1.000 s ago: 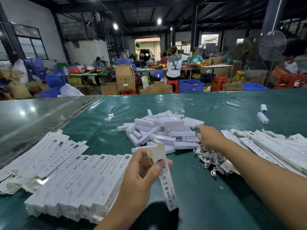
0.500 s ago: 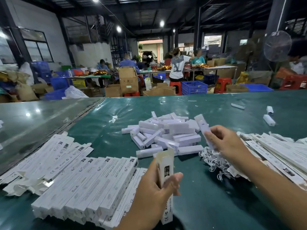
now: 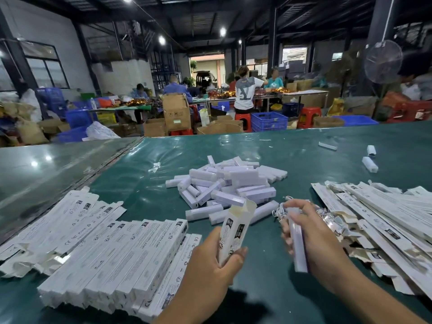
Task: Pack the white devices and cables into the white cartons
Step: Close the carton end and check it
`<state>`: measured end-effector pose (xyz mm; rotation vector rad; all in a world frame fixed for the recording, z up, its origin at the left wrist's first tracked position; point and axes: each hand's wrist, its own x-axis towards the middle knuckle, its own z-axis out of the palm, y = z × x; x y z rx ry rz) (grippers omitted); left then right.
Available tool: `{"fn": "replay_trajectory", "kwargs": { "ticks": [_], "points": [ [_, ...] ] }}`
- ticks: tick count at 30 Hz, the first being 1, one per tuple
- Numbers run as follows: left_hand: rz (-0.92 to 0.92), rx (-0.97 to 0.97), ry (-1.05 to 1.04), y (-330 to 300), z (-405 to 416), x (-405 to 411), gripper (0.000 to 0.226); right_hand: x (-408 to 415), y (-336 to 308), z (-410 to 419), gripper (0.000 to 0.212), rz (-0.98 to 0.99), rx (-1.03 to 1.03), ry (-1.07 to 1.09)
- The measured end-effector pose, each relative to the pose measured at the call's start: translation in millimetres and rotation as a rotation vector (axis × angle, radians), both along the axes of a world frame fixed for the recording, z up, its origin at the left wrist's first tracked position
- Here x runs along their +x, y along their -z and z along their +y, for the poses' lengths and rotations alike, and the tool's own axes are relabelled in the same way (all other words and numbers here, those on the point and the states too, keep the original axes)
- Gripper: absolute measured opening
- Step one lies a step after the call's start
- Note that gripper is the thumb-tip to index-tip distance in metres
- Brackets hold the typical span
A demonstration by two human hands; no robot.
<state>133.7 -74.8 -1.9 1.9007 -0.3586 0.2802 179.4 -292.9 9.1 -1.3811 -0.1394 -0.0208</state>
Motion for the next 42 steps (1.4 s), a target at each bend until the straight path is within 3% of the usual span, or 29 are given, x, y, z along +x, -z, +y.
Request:
{"fn": "replay_trajectory", "kwargs": {
  "ticks": [1, 3, 5, 8, 13, 20, 22, 26, 29, 32, 34, 37, 42],
  "points": [
    [-0.002, 0.008, -0.001, 0, 0, 0, 0.023, -1, 1, 4, 0.016, 0.012, 0.011, 0.002],
    [-0.015, 0.029, 0.001, -1, 1, 0, 0.023, -5, 3, 10, 0.044, 0.012, 0.036, -0.008],
    [-0.026, 0.058, 0.003, -1, 1, -1, 0.024, -8, 5, 15, 0.05, 0.04, 0.115, -0.022],
    [-0.033, 0.101, 0.013, 0, 0, -3, 0.027, -9, 10, 17, 0.039, 0.082, 0.21, -0.04],
    [-0.069, 0.21, -0.022, -2, 2, -5, 0.027, -4, 12, 15, 0.038, 0.105, 0.352, -0.079],
    [-0.051, 0.593, -0.069, -3, 1, -8, 0.033, -1, -12, 0, 0.015, 0.106, 0.581, -0.137],
    [-0.027, 0.524, -0.019, -9, -3, -14, 0.038, -4, -20, -1, 0.016, 0.115, 0.657, -0.162],
    [-0.003, 0.152, 0.131, -18, -16, -24, 0.047, -19, -23, 10, 0.028, 0.095, 0.723, -0.313],
    [-0.072, 0.109, 0.162, -15, -19, -28, 0.04, -24, -18, 20, 0.036, -0.036, 0.606, -0.316],
    [0.01, -0.004, 0.128, -13, -12, -23, 0.034, -23, -20, 13, 0.054, -0.258, 0.038, -0.072],
    [0.019, -0.078, 0.089, -12, -6, -17, 0.033, -19, -21, 6, 0.061, -0.335, -0.154, -0.011],
    [-0.006, -0.115, 0.067, -14, 1, -13, 0.033, -17, -20, 4, 0.06, -0.35, -0.133, -0.054],
    [-0.05, -0.148, 0.058, -18, 6, -13, 0.034, -17, -18, 2, 0.04, -0.358, -0.003, -0.189]
  ]
}}
